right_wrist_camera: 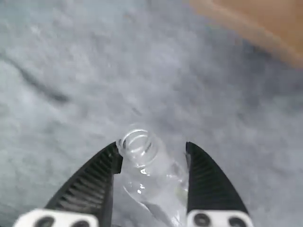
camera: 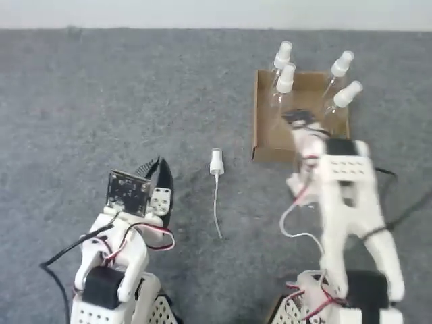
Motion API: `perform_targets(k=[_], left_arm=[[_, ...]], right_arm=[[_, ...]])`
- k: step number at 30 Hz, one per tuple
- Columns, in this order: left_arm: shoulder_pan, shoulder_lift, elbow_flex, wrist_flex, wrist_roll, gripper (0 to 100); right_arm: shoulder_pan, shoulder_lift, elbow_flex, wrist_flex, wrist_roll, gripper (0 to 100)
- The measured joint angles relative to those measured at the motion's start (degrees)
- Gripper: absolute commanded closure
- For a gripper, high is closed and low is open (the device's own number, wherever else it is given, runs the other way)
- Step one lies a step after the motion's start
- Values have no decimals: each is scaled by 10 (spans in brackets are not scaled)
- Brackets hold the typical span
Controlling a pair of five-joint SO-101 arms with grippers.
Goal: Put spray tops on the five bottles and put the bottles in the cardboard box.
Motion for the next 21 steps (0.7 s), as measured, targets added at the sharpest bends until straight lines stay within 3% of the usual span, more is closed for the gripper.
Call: perform_targets(k=[6, 11, 16, 21], left_arm=[[48, 167, -63, -27, -31, 984], [96, 394, -175, -40, -34, 970], [112, 627, -303, -51, -15, 889], [118, 855, -431, -54, 5, 874]], right_arm=[[175, -13, 3, -11, 101, 911], [295, -13, 3, -57, 157, 911], [369, -13, 3, -104, 185, 910], [396, -8, 3, -142, 190, 910]])
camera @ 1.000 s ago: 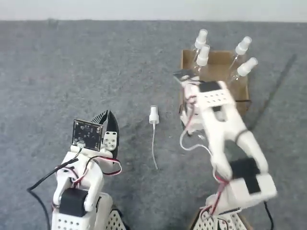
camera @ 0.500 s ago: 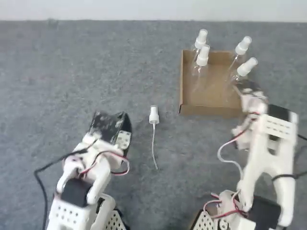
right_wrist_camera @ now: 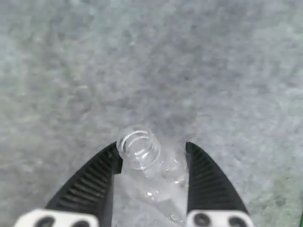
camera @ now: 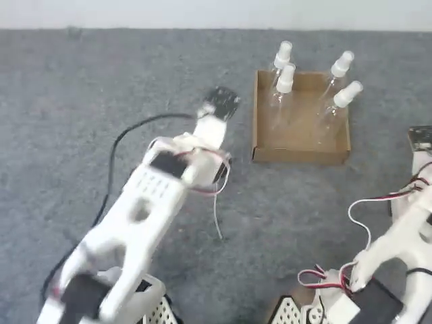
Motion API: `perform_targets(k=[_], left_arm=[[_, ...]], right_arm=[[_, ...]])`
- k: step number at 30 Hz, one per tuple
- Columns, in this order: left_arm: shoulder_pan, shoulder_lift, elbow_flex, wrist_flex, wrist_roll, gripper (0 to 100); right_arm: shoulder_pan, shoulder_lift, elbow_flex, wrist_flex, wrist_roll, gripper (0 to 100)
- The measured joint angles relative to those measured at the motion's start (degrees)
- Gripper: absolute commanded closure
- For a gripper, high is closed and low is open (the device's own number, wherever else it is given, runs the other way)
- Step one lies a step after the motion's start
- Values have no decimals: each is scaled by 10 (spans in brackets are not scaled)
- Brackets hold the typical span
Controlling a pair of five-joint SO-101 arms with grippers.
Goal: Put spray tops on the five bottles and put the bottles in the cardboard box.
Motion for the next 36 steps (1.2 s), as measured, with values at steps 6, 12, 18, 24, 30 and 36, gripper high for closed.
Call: perform_targets(k=[6, 12, 18, 24, 30, 36], left_arm=[[0, 209, -130, 0, 55, 877], [-31, 328, -203, -1, 90, 878], [-60, 379, -236, -1, 98, 878], [-44, 396, -245, 13, 96, 878], [-21, 402, -251, 66, 98, 948], [-16, 402, -256, 81, 96, 987]], right_arm=[[1, 76, 0, -56, 2, 910], [2, 108, 0, -84, 2, 868], [2, 108, 0, -84, 16, 811], [2, 108, 8, -84, 29, 811], [2, 108, 10, -84, 30, 811], [11, 108, 10, -84, 51, 794]])
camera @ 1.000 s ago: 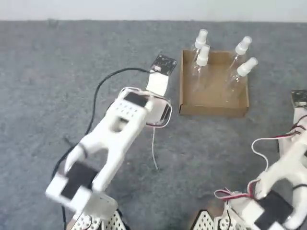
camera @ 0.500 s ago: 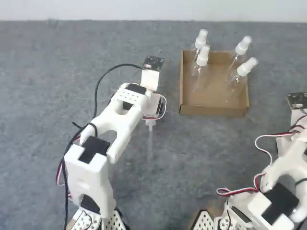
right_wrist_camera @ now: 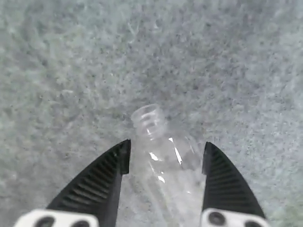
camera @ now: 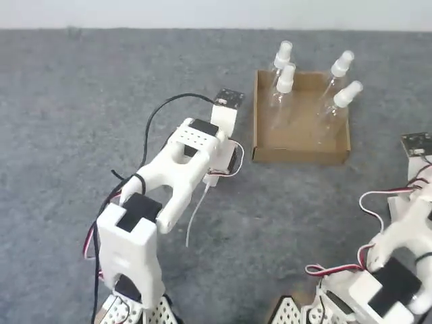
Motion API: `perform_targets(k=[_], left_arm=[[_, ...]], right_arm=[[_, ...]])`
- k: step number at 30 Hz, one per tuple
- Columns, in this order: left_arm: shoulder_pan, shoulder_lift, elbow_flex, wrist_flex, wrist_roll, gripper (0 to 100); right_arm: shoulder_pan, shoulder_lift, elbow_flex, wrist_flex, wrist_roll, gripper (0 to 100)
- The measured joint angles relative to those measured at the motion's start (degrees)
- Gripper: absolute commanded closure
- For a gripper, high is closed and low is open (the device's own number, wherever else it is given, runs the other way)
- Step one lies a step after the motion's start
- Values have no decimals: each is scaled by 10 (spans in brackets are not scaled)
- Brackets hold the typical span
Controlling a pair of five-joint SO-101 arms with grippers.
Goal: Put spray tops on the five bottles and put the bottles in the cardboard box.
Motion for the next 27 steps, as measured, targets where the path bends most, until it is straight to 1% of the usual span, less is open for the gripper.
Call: perform_targets(k=[2, 6, 8, 11, 15, 18, 20, 22, 27], left_arm=[[0, 0, 0, 9, -16, 987], [0, -17, 0, 36, -36, 987], [0, -40, 1, 53, -46, 987], [0, -94, 23, 57, -54, 987], [0, -167, 99, 58, -69, 987], [0, -225, 173, 35, -75, 987], [-1, -265, 222, 14, -76, 987], [-3, -302, 263, -1, -82, 987], [-46, -353, 294, -16, -105, 986]], right_arm=[[7, 0, -1, 14, 25, 750], [26, 0, -28, 76, 72, 676], [36, 0, -48, 103, 94, 673], [49, 0, -65, 127, 125, 673], [46, 9, -67, 132, 140, 673], [26, 25, -66, 113, 140, 674], [11, 42, -66, 91, 133, 690], [-1, 64, -66, 68, 122, 741], [-5, 123, -66, 32, 115, 857]])
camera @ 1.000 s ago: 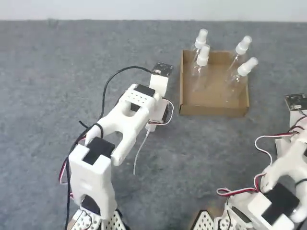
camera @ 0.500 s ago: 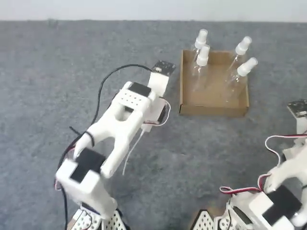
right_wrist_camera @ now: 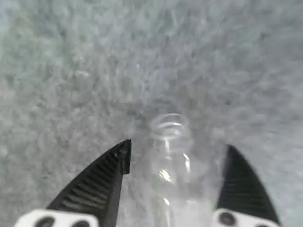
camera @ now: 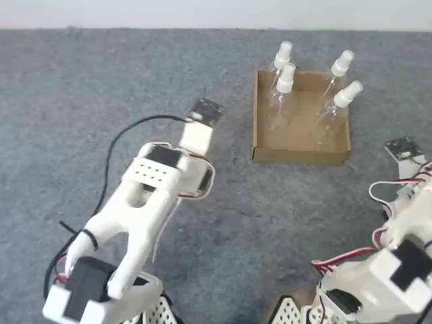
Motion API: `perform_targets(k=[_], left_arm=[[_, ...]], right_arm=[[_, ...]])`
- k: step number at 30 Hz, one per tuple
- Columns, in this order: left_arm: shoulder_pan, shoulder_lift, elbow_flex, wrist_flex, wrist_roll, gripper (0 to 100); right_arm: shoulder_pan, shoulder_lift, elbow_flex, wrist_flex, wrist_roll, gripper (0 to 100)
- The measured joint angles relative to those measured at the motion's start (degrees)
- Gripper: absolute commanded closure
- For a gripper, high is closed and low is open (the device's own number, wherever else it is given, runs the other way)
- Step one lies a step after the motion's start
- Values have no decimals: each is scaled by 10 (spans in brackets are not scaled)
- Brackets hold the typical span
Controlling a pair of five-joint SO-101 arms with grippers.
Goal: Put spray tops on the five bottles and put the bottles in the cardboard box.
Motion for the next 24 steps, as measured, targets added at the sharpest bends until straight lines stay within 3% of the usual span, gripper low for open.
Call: perform_targets(k=[8, 14, 20, 24], left_arm=[[-26, 44, 0, -52, 1, 987], [-26, 81, 0, -54, 1, 987], [-26, 81, -1, -55, 1, 987], [-26, 81, -1, -55, 1, 987]], right_arm=[[1, 29, -3, -21, -8, 959], [-22, 29, -3, -21, -97, 965], [-40, 31, -33, -4, -140, 821], [-40, 31, -105, 102, -119, 749]])
